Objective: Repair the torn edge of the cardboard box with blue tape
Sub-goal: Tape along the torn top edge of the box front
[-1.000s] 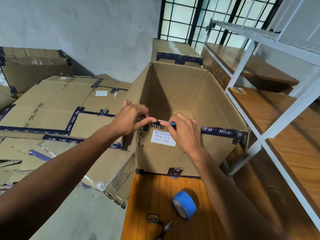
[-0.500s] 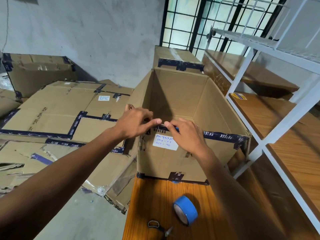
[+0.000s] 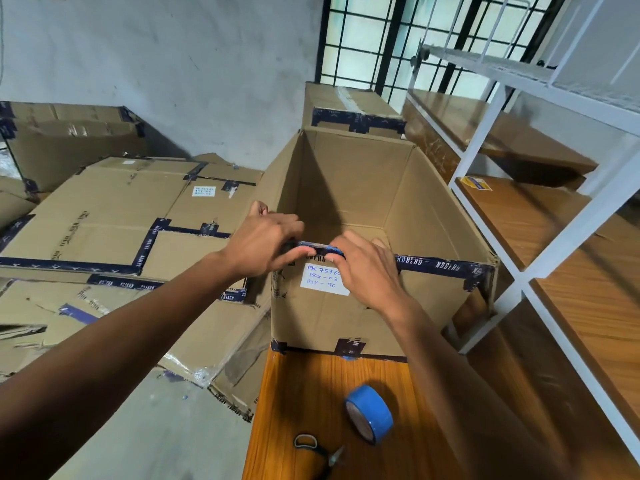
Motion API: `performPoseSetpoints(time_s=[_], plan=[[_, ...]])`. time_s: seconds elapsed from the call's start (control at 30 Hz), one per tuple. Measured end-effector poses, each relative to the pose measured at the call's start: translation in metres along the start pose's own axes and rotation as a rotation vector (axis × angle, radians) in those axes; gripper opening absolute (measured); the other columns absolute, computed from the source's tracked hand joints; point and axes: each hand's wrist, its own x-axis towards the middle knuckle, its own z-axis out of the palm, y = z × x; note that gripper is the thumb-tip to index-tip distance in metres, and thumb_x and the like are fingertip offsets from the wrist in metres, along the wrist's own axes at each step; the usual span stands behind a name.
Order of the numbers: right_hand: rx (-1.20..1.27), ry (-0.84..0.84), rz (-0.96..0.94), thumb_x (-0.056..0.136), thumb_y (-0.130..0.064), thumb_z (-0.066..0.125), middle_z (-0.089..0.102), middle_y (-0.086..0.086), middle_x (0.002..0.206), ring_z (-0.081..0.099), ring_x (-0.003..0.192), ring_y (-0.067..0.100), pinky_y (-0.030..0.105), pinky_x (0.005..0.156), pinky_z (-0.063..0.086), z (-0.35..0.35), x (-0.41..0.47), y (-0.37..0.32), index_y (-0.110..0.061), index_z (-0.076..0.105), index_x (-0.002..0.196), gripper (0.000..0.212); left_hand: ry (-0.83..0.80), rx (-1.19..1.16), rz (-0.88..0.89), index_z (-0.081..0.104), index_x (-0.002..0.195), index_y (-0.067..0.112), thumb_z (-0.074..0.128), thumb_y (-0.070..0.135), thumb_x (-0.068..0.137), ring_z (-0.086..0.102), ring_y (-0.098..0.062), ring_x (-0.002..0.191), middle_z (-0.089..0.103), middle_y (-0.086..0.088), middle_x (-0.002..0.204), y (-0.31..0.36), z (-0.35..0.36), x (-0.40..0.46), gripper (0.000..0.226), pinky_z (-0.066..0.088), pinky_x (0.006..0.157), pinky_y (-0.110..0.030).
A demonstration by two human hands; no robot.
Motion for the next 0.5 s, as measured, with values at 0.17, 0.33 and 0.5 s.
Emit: performPoseSetpoints(time_s=[0.17, 0.33, 0.5], plan=[[0.031, -0.130, -0.029, 0.105, -0.041, 0.056, 0.058, -0.010, 0.113, 0.063, 0.093, 0.024, 0.040, 0.088, 0.044, -0.011, -0.005, 0.006, -0.032, 0.059, 0.124, 0.022, -0.113, 0.051, 0.015, 0.051, 0.092, 0.030, 0.045, 0.080, 0.095, 0.059, -0.018, 0.085, 0.055, 0.012, 0.086, -0.007, -0.003, -0.001, 0.050, 0.037, 0.092, -0.050], [0.063, -0.114, 0.091, 0.110, -0.049, 0.041, 0.064, -0.008, 0.105, 0.064, 0.093, 0.025, 0.036, 0.078, 0.034, -0.016, 0.006, -0.001, -0.032, 0.066, 0.111, 0.031, -0.047, 0.009, -0.107, 0.052, 0.078, 0.032, 0.027, 0.086, 0.097, 0.055, -0.015, 0.077, 0.049, 0.015, 0.074, 0.013, -0.005, 0.012, 0.062, 0.037, 0.093, -0.051], [0.068, -0.058, 0.105, 0.109, -0.050, 0.046, 0.064, -0.008, 0.101, 0.064, 0.084, 0.026, 0.040, 0.082, 0.045, -0.008, 0.006, -0.002, -0.032, 0.068, 0.105, 0.029, -0.037, -0.056, -0.095, 0.053, 0.077, 0.032, 0.038, 0.080, 0.099, 0.052, -0.013, 0.076, 0.049, 0.014, 0.075, 0.011, 0.000, 0.009, 0.055, 0.036, 0.090, -0.049]])
